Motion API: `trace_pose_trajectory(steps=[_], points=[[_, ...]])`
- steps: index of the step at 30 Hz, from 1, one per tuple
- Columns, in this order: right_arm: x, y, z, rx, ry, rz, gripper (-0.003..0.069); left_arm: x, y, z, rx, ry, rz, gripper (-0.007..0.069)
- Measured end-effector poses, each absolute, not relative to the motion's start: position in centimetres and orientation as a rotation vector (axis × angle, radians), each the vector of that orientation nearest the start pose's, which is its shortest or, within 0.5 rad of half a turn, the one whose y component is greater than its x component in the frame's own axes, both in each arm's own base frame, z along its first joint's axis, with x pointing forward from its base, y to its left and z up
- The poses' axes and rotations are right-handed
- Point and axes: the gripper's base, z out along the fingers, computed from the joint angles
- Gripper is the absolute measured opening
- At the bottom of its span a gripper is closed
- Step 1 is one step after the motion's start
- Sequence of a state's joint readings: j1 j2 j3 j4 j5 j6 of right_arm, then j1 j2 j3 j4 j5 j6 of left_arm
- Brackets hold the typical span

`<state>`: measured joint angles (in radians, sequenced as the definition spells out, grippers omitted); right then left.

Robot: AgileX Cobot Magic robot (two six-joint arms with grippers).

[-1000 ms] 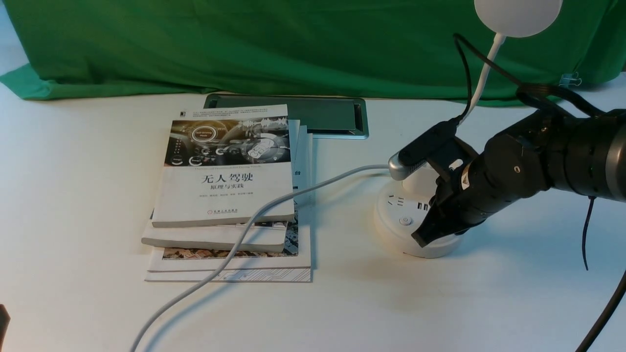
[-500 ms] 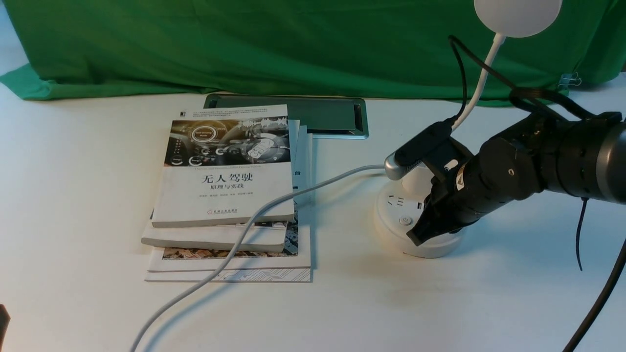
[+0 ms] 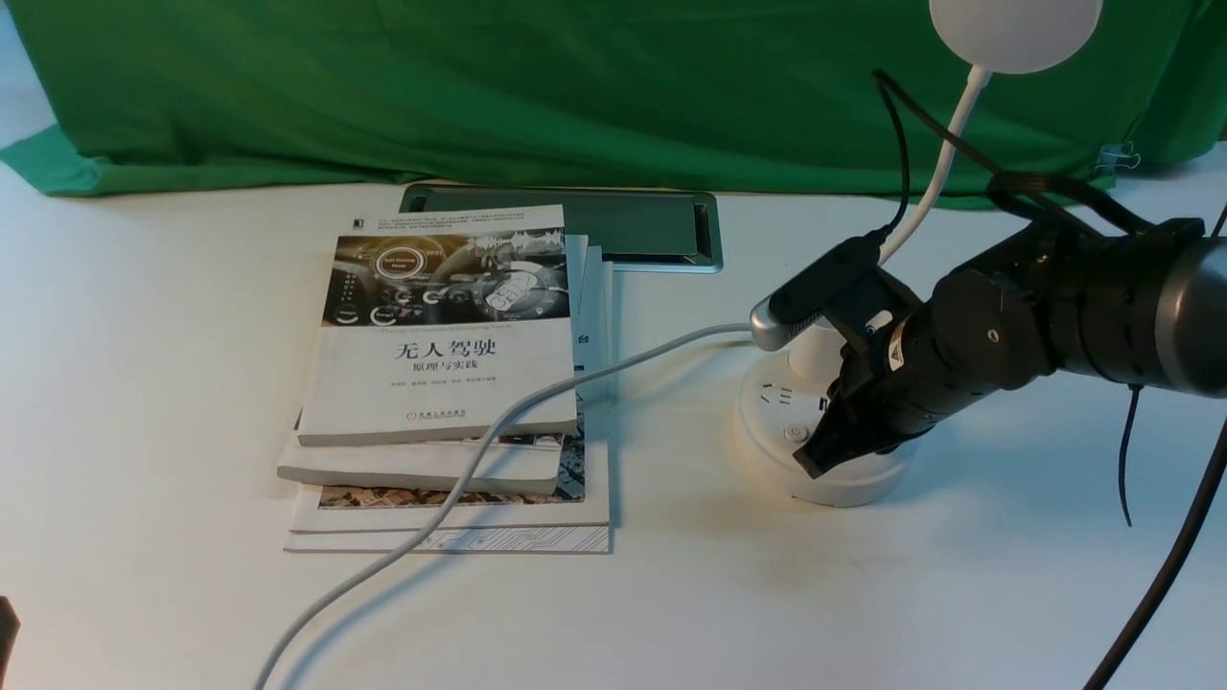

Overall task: Turn on the desk lamp on the white desktop with your hand.
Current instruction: 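Press the button on the base of the white desk lamp with the right gripper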

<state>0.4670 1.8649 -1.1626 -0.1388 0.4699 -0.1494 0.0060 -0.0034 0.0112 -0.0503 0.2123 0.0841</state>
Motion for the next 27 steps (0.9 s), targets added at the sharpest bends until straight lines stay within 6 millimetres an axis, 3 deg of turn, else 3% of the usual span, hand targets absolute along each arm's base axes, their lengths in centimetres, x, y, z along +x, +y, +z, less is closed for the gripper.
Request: trace_pose_trajectory(steps=[9, 27], points=[[33.6, 15.9, 18.9, -0.932, 2.485, -0.036, 0.0030, 5.6, -0.1, 19.0, 0.033, 1.703, 0.021, 0.0021], [33.5, 15.7, 18.1, -0.943, 2.524, -0.047, 0.0030, 5.6, -0.1, 19.0, 0.033, 1.703, 0.021, 0.0021]])
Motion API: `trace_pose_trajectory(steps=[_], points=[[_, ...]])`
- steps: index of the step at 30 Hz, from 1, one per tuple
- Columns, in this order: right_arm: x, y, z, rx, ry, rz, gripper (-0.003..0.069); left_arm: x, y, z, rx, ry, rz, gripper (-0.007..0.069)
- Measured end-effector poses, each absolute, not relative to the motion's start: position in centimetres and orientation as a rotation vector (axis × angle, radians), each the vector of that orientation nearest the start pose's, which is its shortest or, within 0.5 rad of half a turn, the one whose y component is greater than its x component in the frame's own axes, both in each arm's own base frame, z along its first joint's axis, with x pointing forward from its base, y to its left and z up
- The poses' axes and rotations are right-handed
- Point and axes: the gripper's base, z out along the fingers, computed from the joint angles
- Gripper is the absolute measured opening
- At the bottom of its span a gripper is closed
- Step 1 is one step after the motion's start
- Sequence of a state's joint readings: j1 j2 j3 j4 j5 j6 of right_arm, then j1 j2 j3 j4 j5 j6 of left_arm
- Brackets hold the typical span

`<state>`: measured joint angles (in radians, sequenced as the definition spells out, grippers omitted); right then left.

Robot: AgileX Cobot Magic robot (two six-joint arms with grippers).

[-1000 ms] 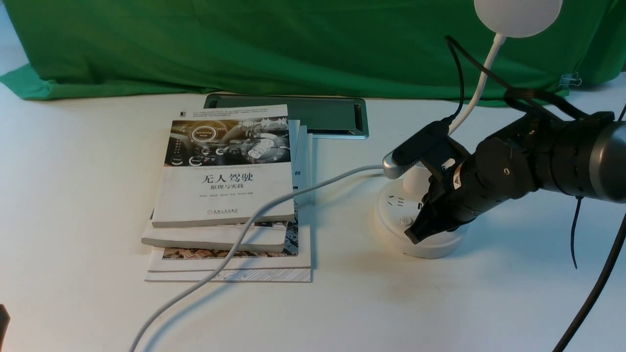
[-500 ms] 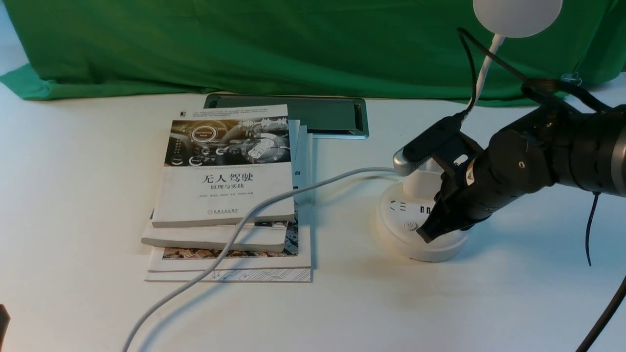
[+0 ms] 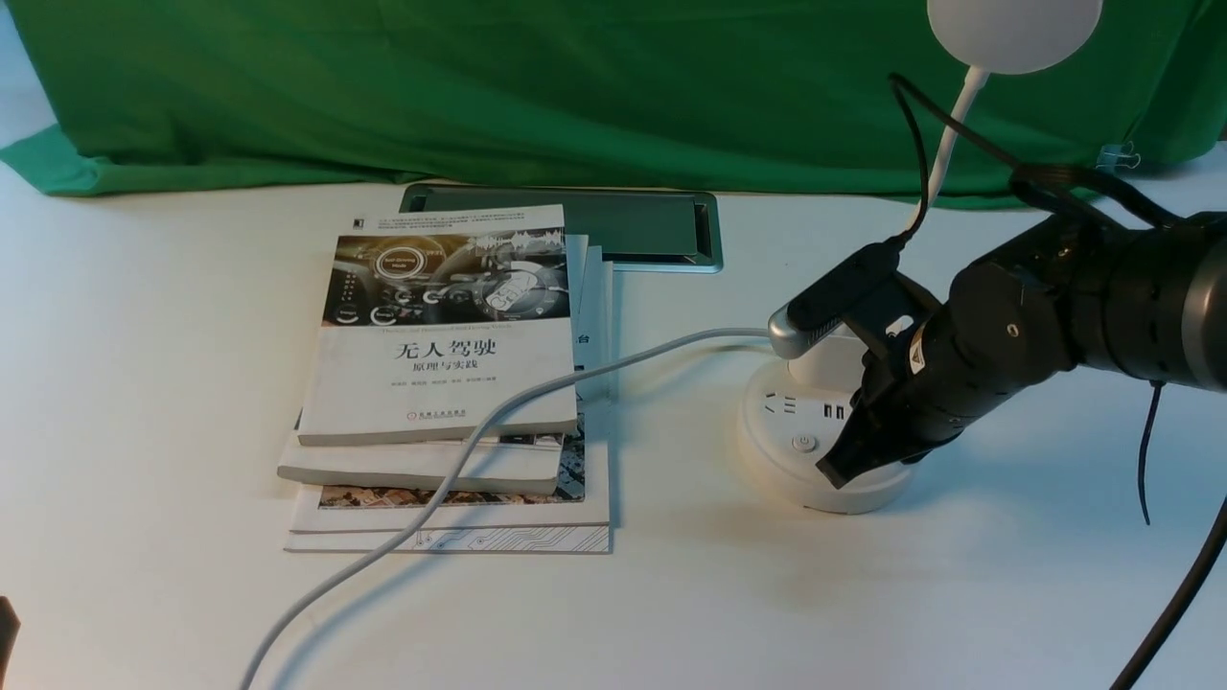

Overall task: Turn on the desk lamp on the white desktop with your hand.
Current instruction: 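Press the button on the base of the white desk lamp with the right gripper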

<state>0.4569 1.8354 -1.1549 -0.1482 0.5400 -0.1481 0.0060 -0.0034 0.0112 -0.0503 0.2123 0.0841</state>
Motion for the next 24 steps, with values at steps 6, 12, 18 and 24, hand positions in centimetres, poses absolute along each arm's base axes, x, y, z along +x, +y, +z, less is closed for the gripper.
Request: trace_pose_trajectory(steps=[6, 12, 18, 24], points=[[33.52, 15.74, 18.15, -0.938, 2.524, -0.042, 0.0029, 5.59, -0.06, 19.03, 0.033, 1.703, 0.021, 0.0021], [33.53, 15.75, 18.05, -0.938, 2.527, -0.041, 0.0029, 5.59, -0.06, 19.03, 0.033, 1.703, 0.021, 0.0021], [33.70, 15.84, 17.50, -0.943, 2.536, -0.041, 0.0029, 5.59, -0.06, 19.03, 0.033, 1.703, 0.021, 0.0021], [33.74, 16.16, 17.42, -0.962, 2.532, -0.043, 0.0030, 5.59, -0.06, 19.03, 0.033, 1.703, 0.021, 0.0021]])
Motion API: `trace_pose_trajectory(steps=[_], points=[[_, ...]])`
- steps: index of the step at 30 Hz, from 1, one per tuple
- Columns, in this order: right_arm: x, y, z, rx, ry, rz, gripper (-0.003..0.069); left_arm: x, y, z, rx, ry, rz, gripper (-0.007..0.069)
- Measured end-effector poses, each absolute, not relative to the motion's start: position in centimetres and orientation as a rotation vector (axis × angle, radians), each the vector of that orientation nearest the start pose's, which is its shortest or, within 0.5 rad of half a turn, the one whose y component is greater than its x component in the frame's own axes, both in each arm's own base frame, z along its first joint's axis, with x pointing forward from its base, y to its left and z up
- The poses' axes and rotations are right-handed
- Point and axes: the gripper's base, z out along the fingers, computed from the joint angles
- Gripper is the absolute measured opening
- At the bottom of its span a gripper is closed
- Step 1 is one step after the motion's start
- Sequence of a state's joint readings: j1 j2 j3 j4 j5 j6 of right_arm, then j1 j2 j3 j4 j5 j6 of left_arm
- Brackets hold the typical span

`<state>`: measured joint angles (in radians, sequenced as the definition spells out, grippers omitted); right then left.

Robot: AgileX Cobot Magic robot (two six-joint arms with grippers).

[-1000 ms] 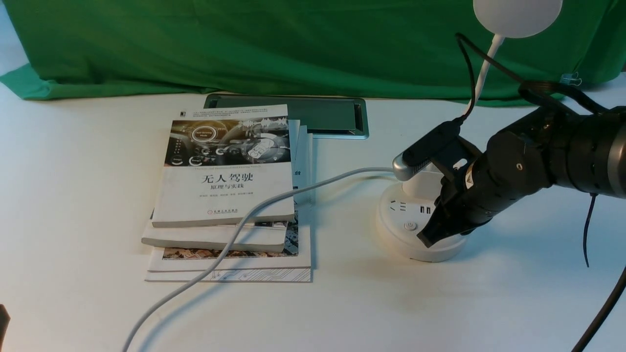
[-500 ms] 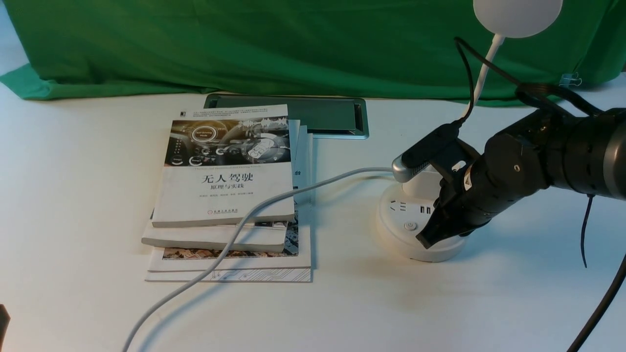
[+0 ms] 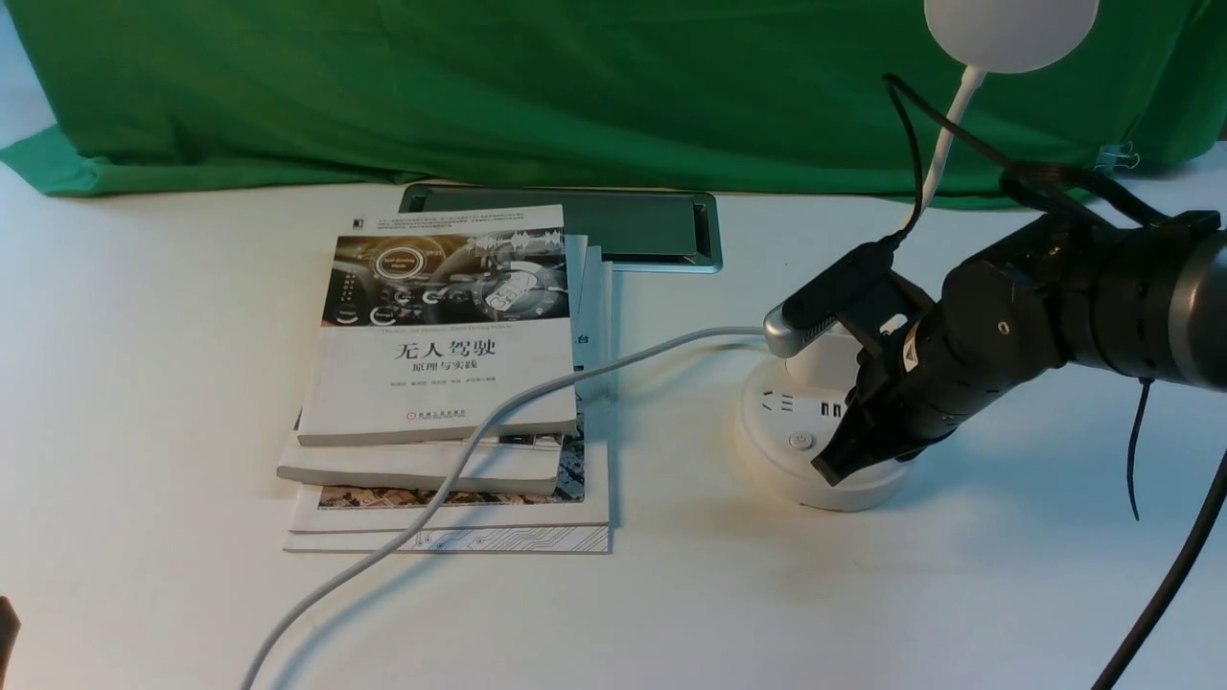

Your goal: Turn on the desk lamp on the white desktop with your hand.

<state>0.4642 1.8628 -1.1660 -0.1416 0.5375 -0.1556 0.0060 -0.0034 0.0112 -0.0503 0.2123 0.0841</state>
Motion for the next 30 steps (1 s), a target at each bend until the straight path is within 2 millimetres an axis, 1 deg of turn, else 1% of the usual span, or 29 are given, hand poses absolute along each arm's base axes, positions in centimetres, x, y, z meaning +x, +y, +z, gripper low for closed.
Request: trace_pose_trajectory(steps=[5, 7, 8, 9, 10, 11, 12, 13, 14, 15, 16, 17, 18, 19, 20, 24, 26, 30], points=[[33.6, 16.2, 18.1, -0.951, 2.504, -0.032, 0.0030, 5.6, -0.1, 19.0, 0.033, 1.703, 0.021, 0.0021], [33.3, 16.2, 18.8, -0.940, 2.495, -0.025, 0.0030, 5.6, -0.1, 19.0, 0.033, 1.703, 0.021, 0.0021], [33.1, 16.1, 19.7, -0.927, 2.478, -0.020, 0.0030, 5.6, -0.1, 19.0, 0.033, 1.703, 0.021, 0.0021], [32.5, 15.8, 21.7, -0.890, 2.433, -0.007, 0.0030, 5.6, -0.1, 19.0, 0.033, 1.703, 0.021, 0.0021], [32.3, 15.7, 22.5, -0.874, 2.416, -0.002, 0.0030, 5.6, -0.1, 19.0, 0.033, 1.703, 0.021, 0.0021], [31.7, 15.4, 24.2, -0.851, 2.375, 0.007, 0.0030, 5.6, -0.1, 19.0, 0.033, 1.703, 0.021, 0.0021], [31.5, 15.3, 24.7, -0.843, 2.362, 0.011, 0.0030, 5.6, -0.1, 19.0, 0.033, 1.703, 0.021, 0.0021], [30.4, 14.7, 26.5, -0.811, 2.316, 0.024, 0.0030, 5.6, -0.1, 19.0, 0.033, 1.703, 0.021, 0.0021], [29.6, 14.3, 27.4, -0.794, 2.295, 0.032, 0.0030, 5.6, -0.1, 19.0, 0.033, 1.703, 0.021, 0.0021], [29.4, 14.3, 27.5, -0.792, 2.290, 0.033, 0.0030, 5.6, -0.1, 19.0, 0.033, 1.703, 0.021, 0.0021], [27.9, 13.5, 28.6, -0.772, 2.264, 0.046, 0.0031, 5.6, -0.1, 19.0, 0.033, 1.703, 0.021, 0.0021], [26.9, 13.0, 29.1, -0.762, 2.248, 0.053, 0.0033, 5.6, -0.1, 19.0, 0.033, 1.703, 0.021, 0.0021], [26.6, 12.9, 29.2, -0.760, 2.245, 0.053, 0.0033, 5.6, -0.1, 19.0, 0.033, 1.703, 0.021, 0.0021], [25.1, 12.2, 29.8, -0.744, 2.219, 0.067, 0.0034, 5.6, -0.1, 19.0, 0.033, 1.703, 0.021, 0.0021], [23.9, 11.6, 30.0, -0.734, 2.198, 0.077, 0.0034, 5.6, -0.1, 19.0, 0.033, 1.703, 0.021, 0.0021], [19.9, 9.7, 31.9, -0.669, 2.036, 0.125, 0.0036, 5.6, -0.1, 19.0, 0.033, 1.703, 0.021, 0.0021], [18.0, 8.8, 33.1, -0.604, 1.943, 0.167, 0.0041, 5.6, -0.1, 19.0, 0.033, 1.703, 0.021, 0.0021], [14.7, 7.1, 34.7, -0.473, 1.834, 0.255, 0.0050, 5.6, -0.1, 19.0, 0.033, 1.703, 0.021, 0.0021]])
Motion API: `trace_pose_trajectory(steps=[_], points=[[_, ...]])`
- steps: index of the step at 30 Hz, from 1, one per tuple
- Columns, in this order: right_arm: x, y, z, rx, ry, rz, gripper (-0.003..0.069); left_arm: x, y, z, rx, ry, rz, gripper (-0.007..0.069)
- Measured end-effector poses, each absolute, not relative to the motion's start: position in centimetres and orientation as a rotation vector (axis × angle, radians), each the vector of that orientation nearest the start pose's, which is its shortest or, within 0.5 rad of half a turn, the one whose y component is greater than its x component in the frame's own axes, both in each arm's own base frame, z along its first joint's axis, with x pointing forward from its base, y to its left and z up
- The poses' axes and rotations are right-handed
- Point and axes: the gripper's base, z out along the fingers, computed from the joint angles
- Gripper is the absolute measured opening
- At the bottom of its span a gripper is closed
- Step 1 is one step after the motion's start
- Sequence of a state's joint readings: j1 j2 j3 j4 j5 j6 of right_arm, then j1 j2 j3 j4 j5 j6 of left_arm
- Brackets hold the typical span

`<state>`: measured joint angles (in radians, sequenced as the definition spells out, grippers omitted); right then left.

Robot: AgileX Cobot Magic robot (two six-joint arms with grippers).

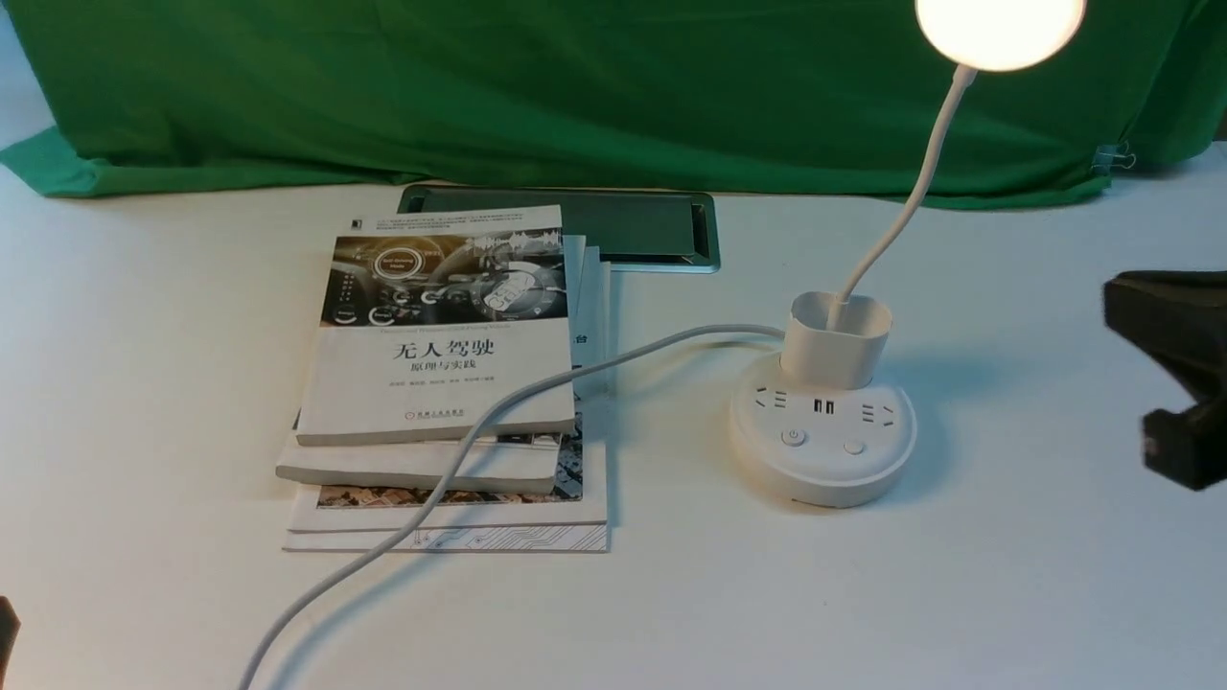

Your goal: Turn on the desk lamp on the white desktop with your hand.

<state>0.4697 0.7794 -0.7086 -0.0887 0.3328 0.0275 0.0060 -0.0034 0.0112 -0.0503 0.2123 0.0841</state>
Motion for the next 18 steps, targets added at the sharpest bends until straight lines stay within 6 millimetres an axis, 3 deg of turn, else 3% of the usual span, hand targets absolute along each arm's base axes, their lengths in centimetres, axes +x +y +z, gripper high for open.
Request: trace_pose_trajectory(steps=[8, 18], points=[[11.0, 5.3, 35.5, -0.411, 1.713, 0.300, 0.0069, 5.6, -0.1, 19.0, 0.033, 1.703, 0.021, 0.0021], [10.1, 4.9, 35.1, -0.425, 1.654, 0.288, 0.0099, 5.6, -0.1, 19.0, 0.033, 1.703, 0.021, 0.0021]])
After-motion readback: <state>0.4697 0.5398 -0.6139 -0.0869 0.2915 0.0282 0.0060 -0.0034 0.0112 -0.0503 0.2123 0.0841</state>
